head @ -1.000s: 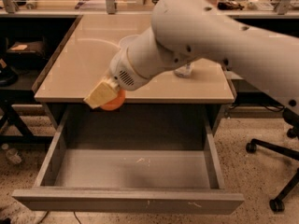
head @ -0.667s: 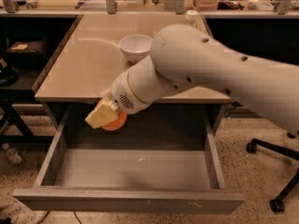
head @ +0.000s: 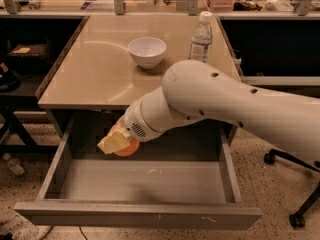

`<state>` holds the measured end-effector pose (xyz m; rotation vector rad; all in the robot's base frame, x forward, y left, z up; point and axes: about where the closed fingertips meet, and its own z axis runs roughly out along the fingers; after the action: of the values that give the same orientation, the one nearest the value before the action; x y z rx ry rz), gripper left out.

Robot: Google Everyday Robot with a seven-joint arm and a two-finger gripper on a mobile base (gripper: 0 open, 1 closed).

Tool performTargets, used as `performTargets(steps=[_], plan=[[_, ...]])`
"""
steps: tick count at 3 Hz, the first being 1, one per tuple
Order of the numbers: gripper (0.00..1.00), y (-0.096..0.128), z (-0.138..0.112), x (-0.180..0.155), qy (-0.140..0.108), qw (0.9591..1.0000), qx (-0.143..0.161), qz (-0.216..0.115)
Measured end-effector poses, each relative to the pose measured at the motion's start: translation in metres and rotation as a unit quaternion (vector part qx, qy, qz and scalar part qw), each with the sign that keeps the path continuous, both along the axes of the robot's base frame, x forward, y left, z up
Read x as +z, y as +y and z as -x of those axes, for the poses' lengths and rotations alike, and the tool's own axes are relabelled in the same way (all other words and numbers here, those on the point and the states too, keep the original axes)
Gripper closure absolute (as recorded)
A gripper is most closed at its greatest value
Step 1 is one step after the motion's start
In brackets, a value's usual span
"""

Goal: Place orange into top drawer

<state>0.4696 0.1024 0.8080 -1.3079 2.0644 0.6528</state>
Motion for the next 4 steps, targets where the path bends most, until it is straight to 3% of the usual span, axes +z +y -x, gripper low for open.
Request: performTargets(steps=[1, 2, 3, 4], plan=[[1.0, 0.0, -0.001, -0.018, -0.008, 0.9997, -0.013, -0.016], [1.0, -0.009, -0.011, -0.059, -0.035, 0.9985, -0.034, -0.023], [1.0, -0.02, -0.018, -0.086, -0.058, 0.9969, -0.051, -0.008], [1.0, -0.031, -0.02, -0.112, -0.064, 0.9958, -0.065, 0.004]])
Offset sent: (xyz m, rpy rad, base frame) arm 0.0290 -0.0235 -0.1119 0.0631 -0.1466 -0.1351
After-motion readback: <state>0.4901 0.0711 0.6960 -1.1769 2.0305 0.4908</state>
